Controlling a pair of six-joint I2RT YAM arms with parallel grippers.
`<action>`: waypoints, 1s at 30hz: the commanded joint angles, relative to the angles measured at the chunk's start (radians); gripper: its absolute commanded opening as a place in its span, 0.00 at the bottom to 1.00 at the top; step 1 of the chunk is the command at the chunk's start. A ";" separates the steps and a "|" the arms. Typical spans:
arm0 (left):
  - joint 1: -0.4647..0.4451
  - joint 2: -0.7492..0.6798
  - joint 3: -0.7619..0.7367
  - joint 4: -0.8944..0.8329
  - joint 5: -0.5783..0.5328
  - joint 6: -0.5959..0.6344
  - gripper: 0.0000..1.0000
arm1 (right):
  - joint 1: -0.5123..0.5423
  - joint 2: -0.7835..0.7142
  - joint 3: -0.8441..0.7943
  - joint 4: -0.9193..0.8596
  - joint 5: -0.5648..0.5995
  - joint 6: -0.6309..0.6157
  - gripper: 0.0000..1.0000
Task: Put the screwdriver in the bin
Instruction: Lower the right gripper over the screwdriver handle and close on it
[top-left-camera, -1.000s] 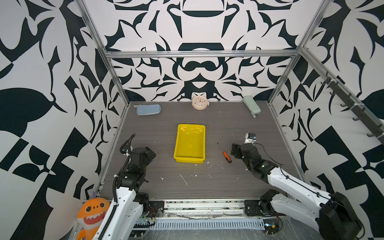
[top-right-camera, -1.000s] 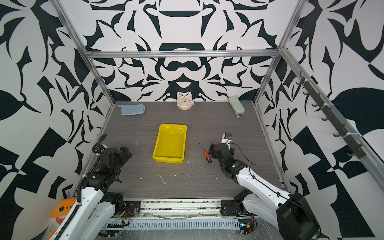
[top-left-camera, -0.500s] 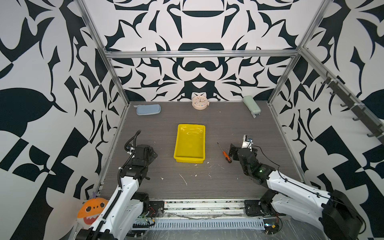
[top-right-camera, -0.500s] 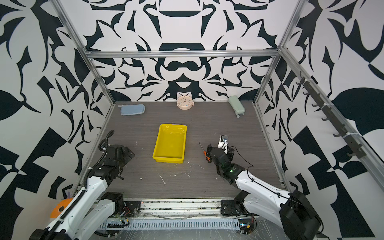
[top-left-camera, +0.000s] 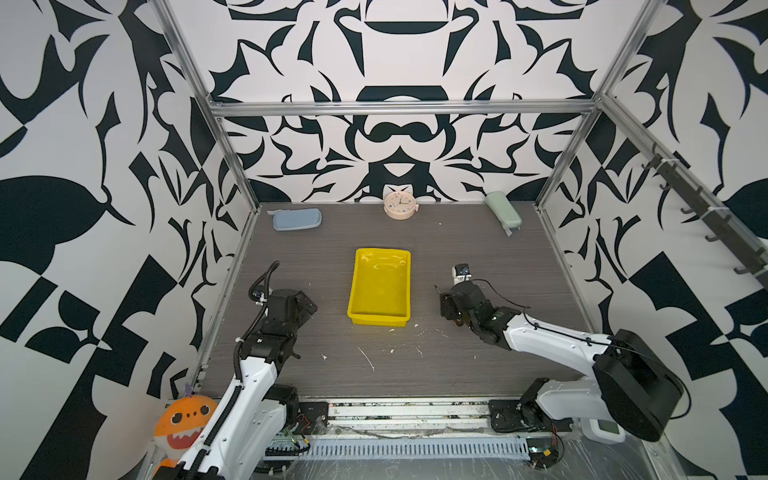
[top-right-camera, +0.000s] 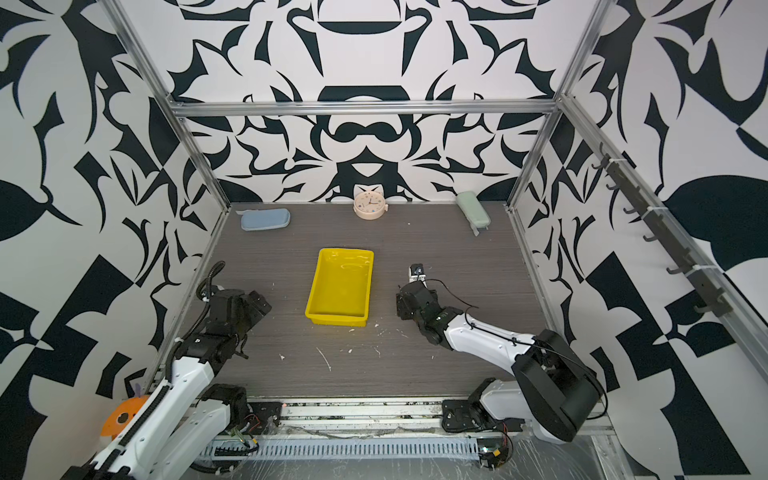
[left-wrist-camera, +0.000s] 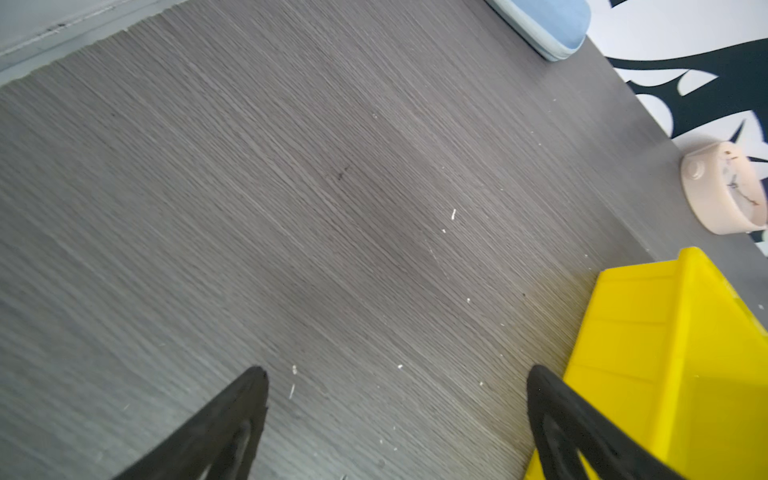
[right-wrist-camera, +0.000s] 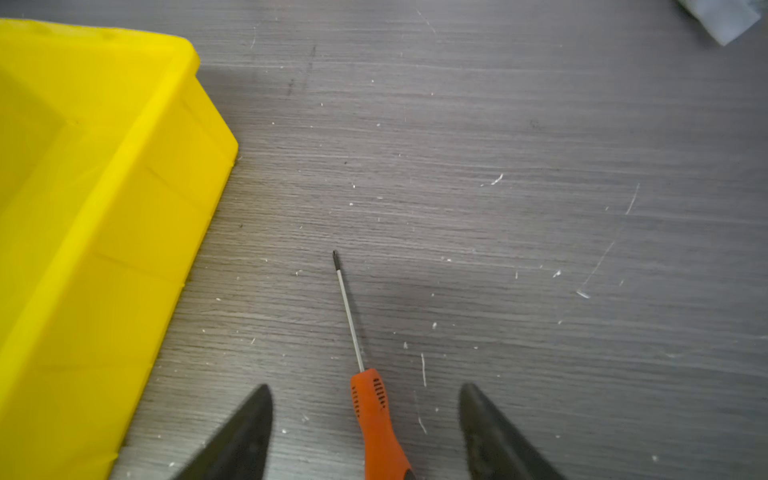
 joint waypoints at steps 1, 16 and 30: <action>0.002 -0.029 -0.028 0.015 0.013 -0.005 1.00 | 0.001 0.024 0.026 0.008 -0.018 0.001 0.63; -0.041 0.156 0.087 0.513 0.105 -0.010 1.00 | 0.007 0.109 0.136 -0.313 -0.057 0.030 0.63; -0.066 0.418 0.132 0.628 0.201 0.021 1.00 | 0.005 0.165 0.134 -0.245 -0.049 0.157 0.56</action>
